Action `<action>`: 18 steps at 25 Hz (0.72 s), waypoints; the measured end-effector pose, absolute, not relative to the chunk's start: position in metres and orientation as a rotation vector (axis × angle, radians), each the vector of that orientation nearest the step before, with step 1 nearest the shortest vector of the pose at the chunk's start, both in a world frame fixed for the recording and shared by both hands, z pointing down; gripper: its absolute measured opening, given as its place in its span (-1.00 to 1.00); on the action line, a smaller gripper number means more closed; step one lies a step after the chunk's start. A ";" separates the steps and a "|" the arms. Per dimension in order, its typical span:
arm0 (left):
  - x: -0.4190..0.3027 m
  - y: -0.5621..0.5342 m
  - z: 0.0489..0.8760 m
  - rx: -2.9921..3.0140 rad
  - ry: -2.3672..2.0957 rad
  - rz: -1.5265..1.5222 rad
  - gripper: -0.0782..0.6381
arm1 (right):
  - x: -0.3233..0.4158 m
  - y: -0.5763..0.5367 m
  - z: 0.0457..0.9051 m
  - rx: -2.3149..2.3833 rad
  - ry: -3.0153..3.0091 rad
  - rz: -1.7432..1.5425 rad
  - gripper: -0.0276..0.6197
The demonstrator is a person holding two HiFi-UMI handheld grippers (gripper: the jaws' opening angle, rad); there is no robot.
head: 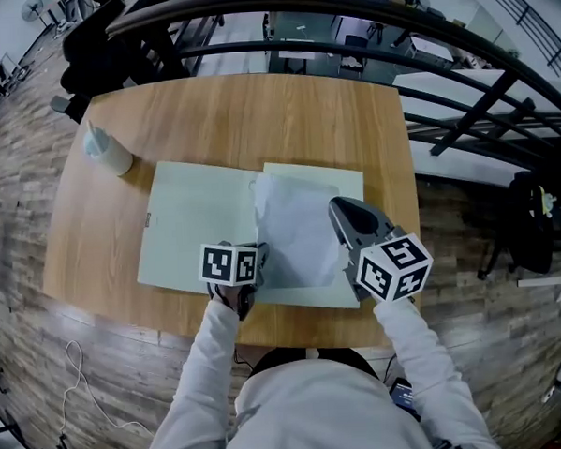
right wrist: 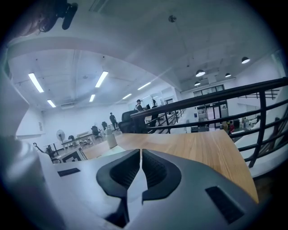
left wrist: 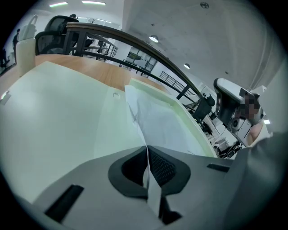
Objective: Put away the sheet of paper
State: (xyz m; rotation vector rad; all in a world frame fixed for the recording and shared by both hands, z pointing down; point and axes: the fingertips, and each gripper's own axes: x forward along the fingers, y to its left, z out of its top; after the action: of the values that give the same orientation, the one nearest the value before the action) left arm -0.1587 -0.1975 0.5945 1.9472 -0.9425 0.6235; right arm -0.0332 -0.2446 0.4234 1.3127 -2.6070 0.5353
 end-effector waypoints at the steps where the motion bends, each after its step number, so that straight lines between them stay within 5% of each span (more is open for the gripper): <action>1: -0.157 -0.198 0.594 1.941 -0.945 0.624 -0.73 | -0.028 -0.243 0.422 1.331 -2.606 0.542 -0.79; 18: -0.119 -0.194 0.595 1.939 -0.938 0.679 -0.73 | 0.017 -0.222 0.426 1.374 -2.615 0.603 -0.79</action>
State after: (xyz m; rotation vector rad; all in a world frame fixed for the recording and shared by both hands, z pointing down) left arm -0.1186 -0.1940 0.5946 1.9391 -0.9384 0.6789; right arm 0.0166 -0.2215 0.4259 1.3744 -2.6155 0.6027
